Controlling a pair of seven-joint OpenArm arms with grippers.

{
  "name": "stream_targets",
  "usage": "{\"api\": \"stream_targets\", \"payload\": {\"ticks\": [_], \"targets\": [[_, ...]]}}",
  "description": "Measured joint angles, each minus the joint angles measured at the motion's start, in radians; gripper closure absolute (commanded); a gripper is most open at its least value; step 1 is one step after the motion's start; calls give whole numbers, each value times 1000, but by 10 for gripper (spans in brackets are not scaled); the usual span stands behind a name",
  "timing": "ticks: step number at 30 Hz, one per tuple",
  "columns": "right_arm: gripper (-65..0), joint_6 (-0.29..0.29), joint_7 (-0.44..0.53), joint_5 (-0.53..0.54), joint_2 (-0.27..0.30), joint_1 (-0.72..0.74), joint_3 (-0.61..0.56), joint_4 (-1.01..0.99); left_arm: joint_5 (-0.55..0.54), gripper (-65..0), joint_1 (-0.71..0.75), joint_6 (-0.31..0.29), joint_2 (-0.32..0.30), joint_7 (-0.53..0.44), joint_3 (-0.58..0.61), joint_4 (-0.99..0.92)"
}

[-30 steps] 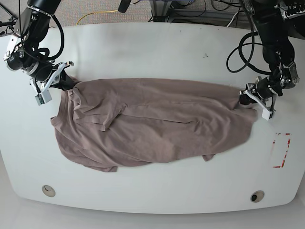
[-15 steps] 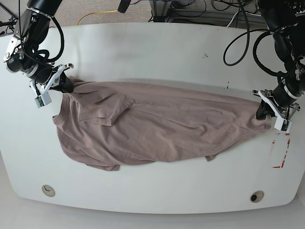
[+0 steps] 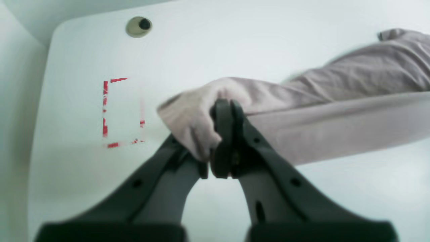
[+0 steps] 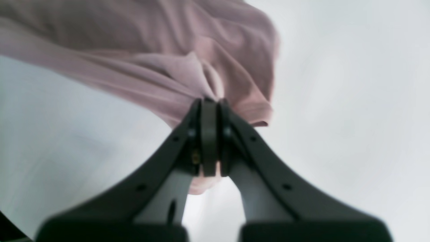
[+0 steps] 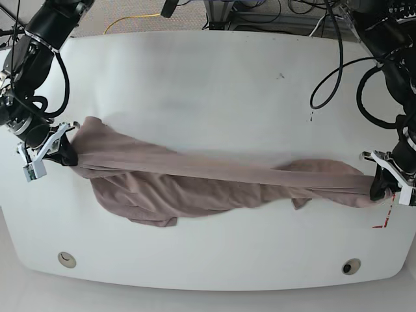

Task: Fold the T-shirt properly
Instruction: 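Lift the shirt with both grippers and swing it across the table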

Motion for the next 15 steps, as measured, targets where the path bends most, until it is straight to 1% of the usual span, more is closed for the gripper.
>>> {"api": "stream_targets", "payload": {"ticks": [2, 4, 7, 10, 12, 15], "targets": [[0, 0, 5, 4, 8, 39, -17, 0, -6, -4, -65, -1, 2, 40, 1, -1], [0, 3, 13, 26, 14, 69, -27, 1, -6, -4, -124, -1, 1, 56, 0, 0], [0, 3, 18, 27, 27, 94, -27, 2, -6, -4, -166, -1, -4, 69, -4, -3], [0, 3, 2, 18, 39, 127, -26, -2, -7, -4, -205, -2, -1, 76, -1, -15], [0, 4, 4, 24, 62, 178, -43, -39, -7, -4, -252, -2, -1, 80, 21, -49], [0, 2, 2, 19, 100, 248, -98, -93, -7, -4, -300, -2, 1, 84, 40, -73]]}}
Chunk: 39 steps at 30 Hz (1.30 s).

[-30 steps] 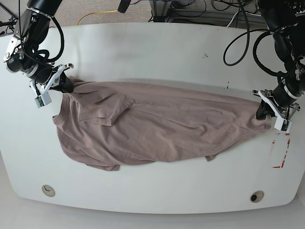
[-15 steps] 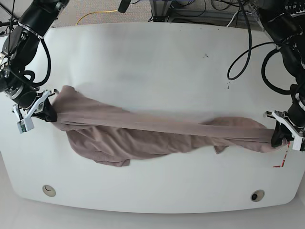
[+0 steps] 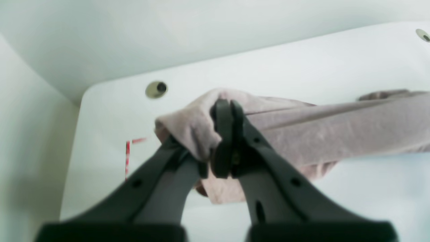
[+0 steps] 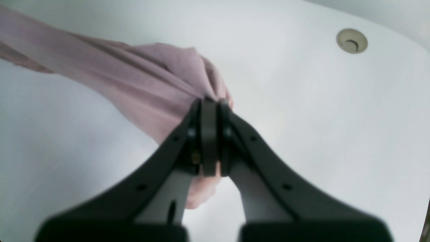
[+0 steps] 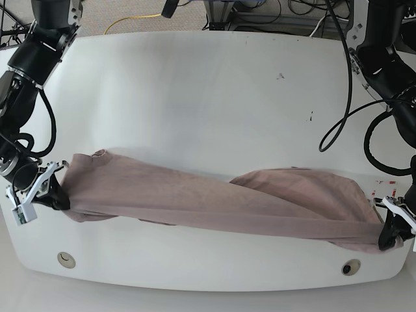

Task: Fold the T-shirt properly
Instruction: 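Lift the shirt with both grippers and swing it across the table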

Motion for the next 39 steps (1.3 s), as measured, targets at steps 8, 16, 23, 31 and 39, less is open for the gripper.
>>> {"api": "stream_targets", "payload": {"ticks": [8, 16, 23, 31, 39], "targets": [[0, 0, 2, 2, 64, 192, -63, -102, 1, -4, -124, 0, -18, 0, 22, -45], [0, 2, 5, 3, 132, 426, -217, -174, 2, -4, -253, 0, -17, 0, 42, -101], [0, 1, 6, 2, 168, 601, -348, -179, 3, -4, -365, 0, -21, -2, 40, -106], [0, 1, 6, 2, 200, 757, -479, -179, 4, -4, -481, 0, -46, 3, 49, -157], [0, 1, 11, 14, 229, 909, -581, -173, -4, -4, -575, 1, -61, -18, 91, -197]]}}
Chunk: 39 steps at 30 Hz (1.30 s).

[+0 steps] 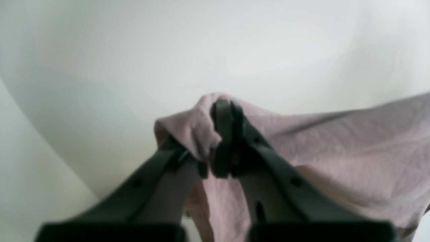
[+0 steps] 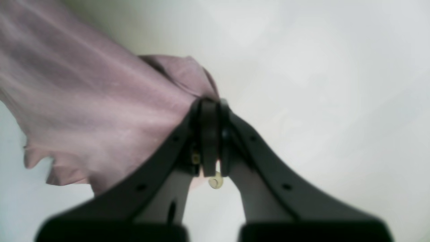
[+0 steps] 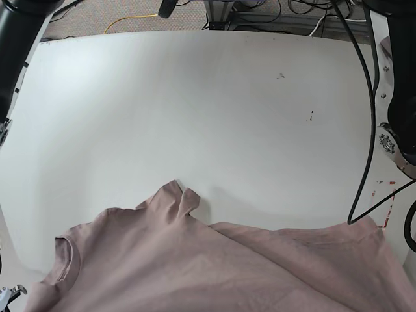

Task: Fold the T-shirt properly
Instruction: 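Lift the shirt with both grippers and swing it across the table, then swing the held shirt back with both grippers and lay it down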

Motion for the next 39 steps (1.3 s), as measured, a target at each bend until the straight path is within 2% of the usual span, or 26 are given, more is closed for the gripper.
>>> {"api": "stream_targets", "payload": {"ticks": [6, 15, 22, 29, 39], "targets": [[0, 0, 8, 1, 8, -47, -9, 2, 7, -4, 60, 0, -8, 8, 32, 6], [0, 0, -8, -5, -3, -285, 110, 0, 5, -4, 237, -4, 6, 17, 37, 10], [0, 0, -8, -5, -5, -371, 142, -1, 4, -4, 293, -4, 9, 16, 9, 10], [0, 1, -6, -8, -8, -329, 133, -3, 5, -4, 284, -4, 7, -16, 5, 10], [0, 1, -5, -13, -2, -72, -6, -5, 5, -4, 115, -1, 3, -24, 7, 8]]}}
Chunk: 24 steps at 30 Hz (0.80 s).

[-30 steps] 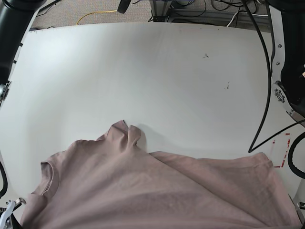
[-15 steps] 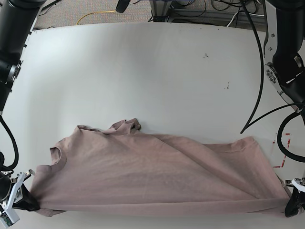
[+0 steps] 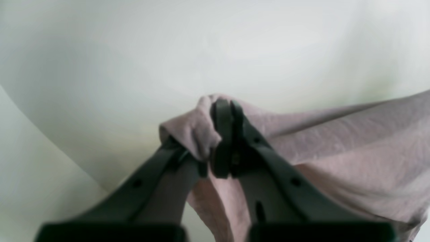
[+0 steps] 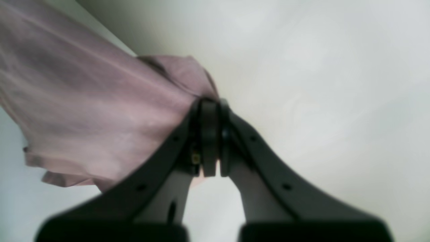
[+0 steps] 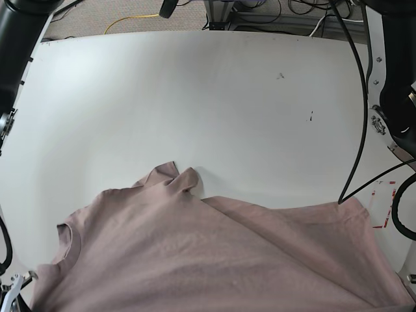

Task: Fold the T-shirt properly
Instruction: 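Swing the held shirt back with both grippers and lay it down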

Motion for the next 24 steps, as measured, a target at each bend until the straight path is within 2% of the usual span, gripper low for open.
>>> {"api": "stream_targets", "payload": {"ticks": [4, 9, 12, 18, 21, 24], "targets": [[0, -1, 18, 11, 0, 113, -84, 4, -2, -4, -106, 0, -1, -3, 3, -3], [0, -1, 11, 10, 13, 108, -159, 6, 3, -4, -193, 0, -15, 2, 21, -2], [0, -1, -7, 9, 7, 89, -182, 4, -3, -4, -198, 0, -13, 1, 34, 2], [0, -1, 3, 21, 21, 103, -160, 9, -3, -4, -72, -3, -8, 7, 36, 8], [0, -1, -5, 22, 34, 77, -94, 10, 6, -4, 7, -2, -3, 27, 35, 3], [0, -2, 18, 18, 47, -26, -12, 15, -3, -4, 82, -3, 6, 20, 33, 3]]}}
